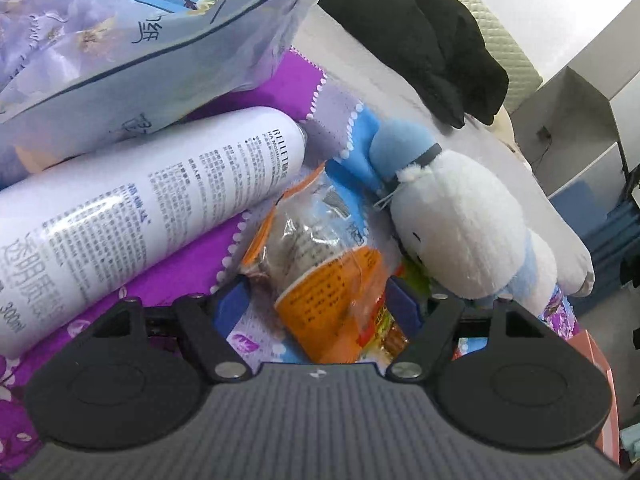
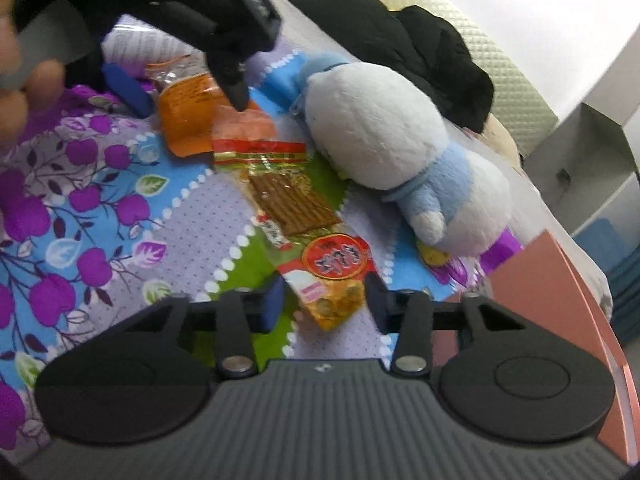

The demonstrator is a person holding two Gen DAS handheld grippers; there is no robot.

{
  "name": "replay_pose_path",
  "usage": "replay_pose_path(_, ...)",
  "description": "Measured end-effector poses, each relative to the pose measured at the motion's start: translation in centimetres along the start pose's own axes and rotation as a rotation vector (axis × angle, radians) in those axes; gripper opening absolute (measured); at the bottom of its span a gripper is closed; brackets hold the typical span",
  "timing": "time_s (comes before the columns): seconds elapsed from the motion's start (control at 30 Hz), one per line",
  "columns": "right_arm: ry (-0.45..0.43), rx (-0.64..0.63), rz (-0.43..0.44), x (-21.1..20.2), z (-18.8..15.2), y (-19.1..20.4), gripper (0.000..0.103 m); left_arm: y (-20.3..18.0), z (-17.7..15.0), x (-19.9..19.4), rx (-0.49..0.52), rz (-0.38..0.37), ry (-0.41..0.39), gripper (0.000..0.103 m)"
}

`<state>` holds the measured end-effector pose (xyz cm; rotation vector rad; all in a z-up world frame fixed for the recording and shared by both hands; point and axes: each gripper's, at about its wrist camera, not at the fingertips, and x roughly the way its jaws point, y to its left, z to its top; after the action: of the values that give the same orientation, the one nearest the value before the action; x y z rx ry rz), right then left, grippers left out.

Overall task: Organize snacks
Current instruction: 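Move both tools down toward the orange snack bags beside the plush toy, then grasp the clear-orange bag with left tool while right tool pinches the red-labelled strip pack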

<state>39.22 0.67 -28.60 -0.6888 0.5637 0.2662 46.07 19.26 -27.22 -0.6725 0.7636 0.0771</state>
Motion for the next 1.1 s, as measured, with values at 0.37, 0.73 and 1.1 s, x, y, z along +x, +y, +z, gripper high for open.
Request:
replay_pose_path(0.37,-0.036,-0.03,-0.017,-2.5,-1.0,0.5,0.004,-0.7,-1.4,-1.4,0.025,-0.06,-0.014,0.038)
replay_pose_path(0.73,-0.065,-0.008,-0.034,-10.7,-3.2,0.1,0.003,-1.5,-6.8,-10.3,0.025,-0.042,-0.031,0.026)
replay_pose_path(1.1,-0.096,-0.046,0.006,-19.4,-7.1,1.3,0.003,0.5,-13.2,-18.9,-0.051,-0.052,0.016,0.021)
